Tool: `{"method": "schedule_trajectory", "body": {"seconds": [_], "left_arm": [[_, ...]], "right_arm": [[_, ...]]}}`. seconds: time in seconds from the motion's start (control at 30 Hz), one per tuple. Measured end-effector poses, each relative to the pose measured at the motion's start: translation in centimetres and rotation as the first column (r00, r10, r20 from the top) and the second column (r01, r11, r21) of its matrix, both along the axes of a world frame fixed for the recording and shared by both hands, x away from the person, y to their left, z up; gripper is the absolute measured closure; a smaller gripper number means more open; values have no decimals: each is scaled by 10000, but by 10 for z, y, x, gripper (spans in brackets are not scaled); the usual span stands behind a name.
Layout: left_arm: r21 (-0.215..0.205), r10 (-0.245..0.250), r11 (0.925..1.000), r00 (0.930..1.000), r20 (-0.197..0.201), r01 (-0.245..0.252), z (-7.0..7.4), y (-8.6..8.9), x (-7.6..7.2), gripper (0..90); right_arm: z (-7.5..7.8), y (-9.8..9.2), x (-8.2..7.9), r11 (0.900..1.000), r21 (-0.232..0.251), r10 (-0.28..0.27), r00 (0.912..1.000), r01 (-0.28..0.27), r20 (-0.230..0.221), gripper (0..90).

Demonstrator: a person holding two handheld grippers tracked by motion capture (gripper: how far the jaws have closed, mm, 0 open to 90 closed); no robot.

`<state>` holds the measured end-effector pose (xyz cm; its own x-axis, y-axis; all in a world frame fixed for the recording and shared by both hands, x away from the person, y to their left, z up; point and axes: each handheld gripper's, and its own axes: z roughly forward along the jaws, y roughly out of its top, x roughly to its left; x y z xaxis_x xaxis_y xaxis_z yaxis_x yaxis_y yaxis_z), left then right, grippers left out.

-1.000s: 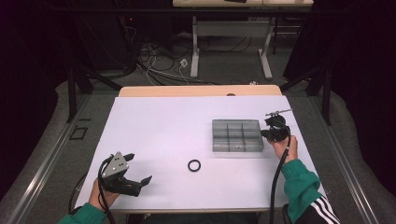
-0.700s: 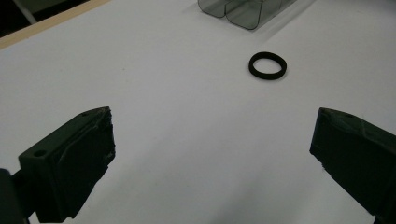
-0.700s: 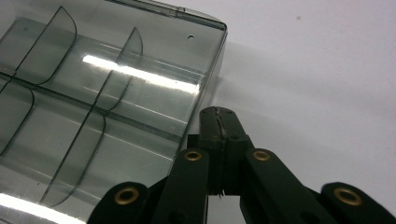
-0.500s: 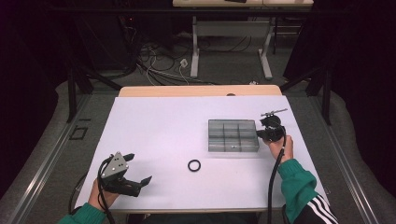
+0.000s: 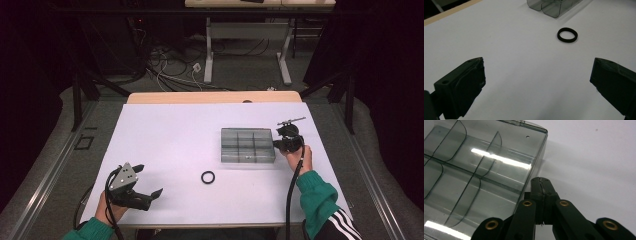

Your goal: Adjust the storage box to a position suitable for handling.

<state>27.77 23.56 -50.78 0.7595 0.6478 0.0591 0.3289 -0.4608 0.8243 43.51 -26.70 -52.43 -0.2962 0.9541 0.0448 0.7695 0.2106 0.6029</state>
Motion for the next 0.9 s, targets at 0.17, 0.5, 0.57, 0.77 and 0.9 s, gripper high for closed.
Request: {"method": "schedule_trajectory", "body": {"seconds": [0.17,0.5,0.57,0.77,0.9], "left_arm": [[17,-23,10000,10000,16,23,0,0,0,0],[91,-7,10000,10000,46,7,0,-1,1,0],[85,-26,10000,10000,40,26,0,-1,1,0],[17,6,10000,10000,25,-6,-1,-1,1,0],[8,6,10000,10000,-5,-6,0,-1,0,0]], "right_arm": [[0,2,0,10000,11,74,10000,-74,-24,900],[1,10,2,9995,-46,323,9994,-323,80,900],[1,12,2,9992,-65,392,9992,-392,72,900],[0,16,3,9989,-23,460,9989,-459,76,900],[0,19,3,9983,10,582,9983,-582,89,900]]}}
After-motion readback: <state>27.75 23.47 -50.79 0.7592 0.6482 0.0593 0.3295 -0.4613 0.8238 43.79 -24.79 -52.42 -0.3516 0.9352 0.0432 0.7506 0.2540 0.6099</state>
